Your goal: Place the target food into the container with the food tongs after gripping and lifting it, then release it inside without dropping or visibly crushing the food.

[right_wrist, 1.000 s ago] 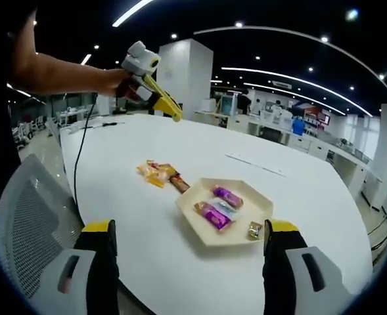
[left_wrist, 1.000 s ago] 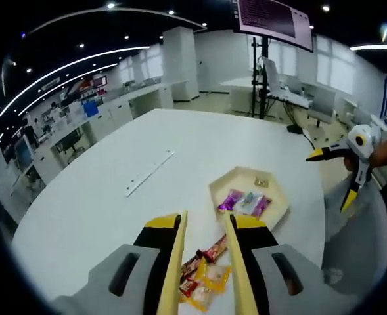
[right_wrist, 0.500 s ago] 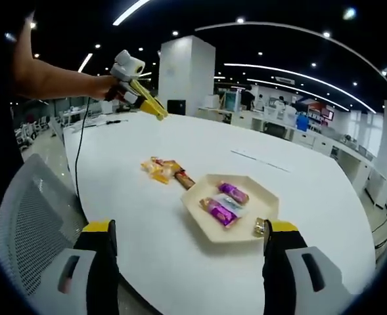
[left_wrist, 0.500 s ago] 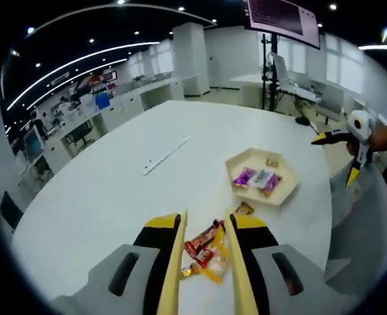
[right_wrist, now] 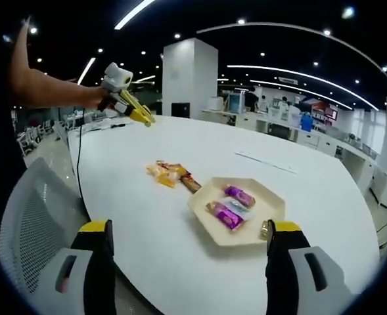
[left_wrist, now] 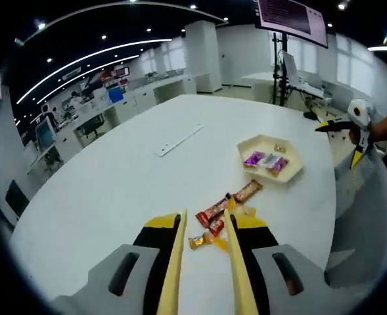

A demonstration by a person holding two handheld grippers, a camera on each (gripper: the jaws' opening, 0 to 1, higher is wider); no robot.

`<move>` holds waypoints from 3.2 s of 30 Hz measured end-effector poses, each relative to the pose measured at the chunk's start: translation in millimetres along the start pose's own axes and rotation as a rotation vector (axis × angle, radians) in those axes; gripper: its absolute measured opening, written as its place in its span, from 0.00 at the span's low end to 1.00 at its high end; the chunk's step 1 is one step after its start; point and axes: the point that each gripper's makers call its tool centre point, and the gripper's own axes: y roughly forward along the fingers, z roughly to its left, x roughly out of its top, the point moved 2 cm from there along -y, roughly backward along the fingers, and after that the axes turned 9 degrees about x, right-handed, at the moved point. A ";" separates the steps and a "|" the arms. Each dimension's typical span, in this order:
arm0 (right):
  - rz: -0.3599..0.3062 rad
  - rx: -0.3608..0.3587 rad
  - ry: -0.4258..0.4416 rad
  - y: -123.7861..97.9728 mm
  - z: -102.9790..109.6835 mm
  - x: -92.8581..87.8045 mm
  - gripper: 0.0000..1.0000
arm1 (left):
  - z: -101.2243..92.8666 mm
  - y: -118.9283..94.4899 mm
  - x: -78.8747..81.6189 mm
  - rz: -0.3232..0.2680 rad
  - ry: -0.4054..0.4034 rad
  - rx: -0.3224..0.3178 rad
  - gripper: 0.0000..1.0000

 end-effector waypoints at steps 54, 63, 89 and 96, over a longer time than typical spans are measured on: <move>0.012 -0.070 -0.003 -4.6 -10.7 -1.2 0.96 | -4.2 79.0 -68.2 0.094 -0.045 0.158 0.26; 0.011 -0.075 0.002 -4.8 -12.1 -1.3 0.96 | -6.4 91.2 -87.1 0.150 -0.093 0.169 0.26; 0.020 -0.080 0.004 -5.1 -13.9 -2.8 0.94 | -17.8 110.6 -91.0 0.178 -0.148 0.162 0.19; 0.021 -0.080 0.002 -5.1 -13.9 -3.0 0.94 | -14.5 109.5 -90.9 0.194 -0.191 0.153 0.16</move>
